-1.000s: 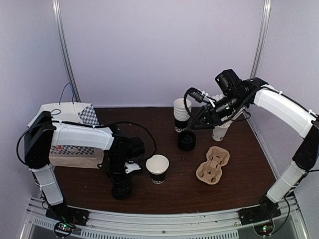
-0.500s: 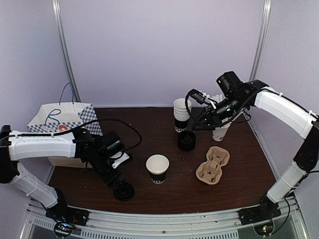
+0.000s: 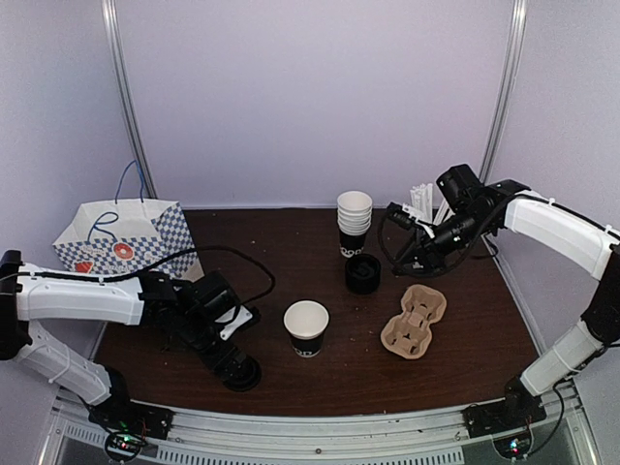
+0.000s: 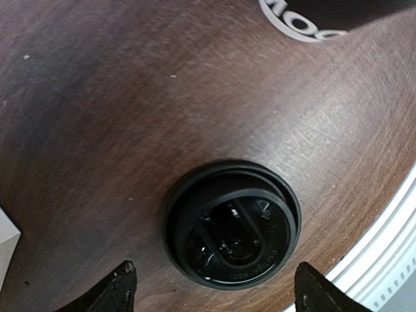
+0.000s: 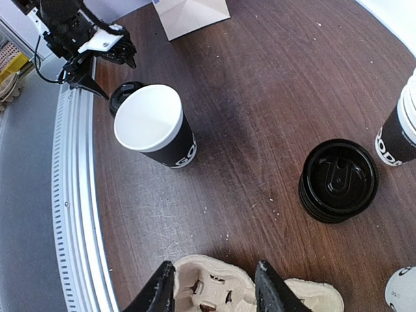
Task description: Pack the takeout coffee
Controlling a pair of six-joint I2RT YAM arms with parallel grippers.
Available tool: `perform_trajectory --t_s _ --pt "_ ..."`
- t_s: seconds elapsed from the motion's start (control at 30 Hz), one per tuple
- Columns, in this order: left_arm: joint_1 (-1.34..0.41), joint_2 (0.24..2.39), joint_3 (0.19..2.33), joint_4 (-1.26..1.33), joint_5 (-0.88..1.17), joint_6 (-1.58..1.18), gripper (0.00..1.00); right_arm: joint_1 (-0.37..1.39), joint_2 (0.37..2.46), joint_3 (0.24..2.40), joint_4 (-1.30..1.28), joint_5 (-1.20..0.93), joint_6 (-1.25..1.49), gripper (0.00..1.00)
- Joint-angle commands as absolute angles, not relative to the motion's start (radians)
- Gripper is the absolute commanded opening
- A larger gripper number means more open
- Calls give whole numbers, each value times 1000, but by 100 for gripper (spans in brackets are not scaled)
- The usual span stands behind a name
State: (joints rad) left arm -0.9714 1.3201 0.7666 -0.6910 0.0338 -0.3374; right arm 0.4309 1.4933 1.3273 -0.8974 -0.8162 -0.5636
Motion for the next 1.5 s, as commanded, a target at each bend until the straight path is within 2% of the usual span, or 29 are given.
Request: perform_trajectory --t_s 0.0,0.47,1.0,1.27,1.47 --pt "-1005 1368 786 -656 28 -311 85 383 1436 1275 -814 -796 -590 43" --pt "-1063 1528 862 -684 -44 -332 83 371 1436 1261 -795 -803 -588 43" --pt "-1063 1495 894 -747 -92 -335 75 372 1436 1255 -782 -804 -577 44" --pt "-1058 1433 1180 -1006 -151 -219 73 371 1432 1246 -776 -806 -581 44" --pt "-1058 1503 1433 -1017 -45 -123 71 371 1424 1237 -767 -808 -579 44"
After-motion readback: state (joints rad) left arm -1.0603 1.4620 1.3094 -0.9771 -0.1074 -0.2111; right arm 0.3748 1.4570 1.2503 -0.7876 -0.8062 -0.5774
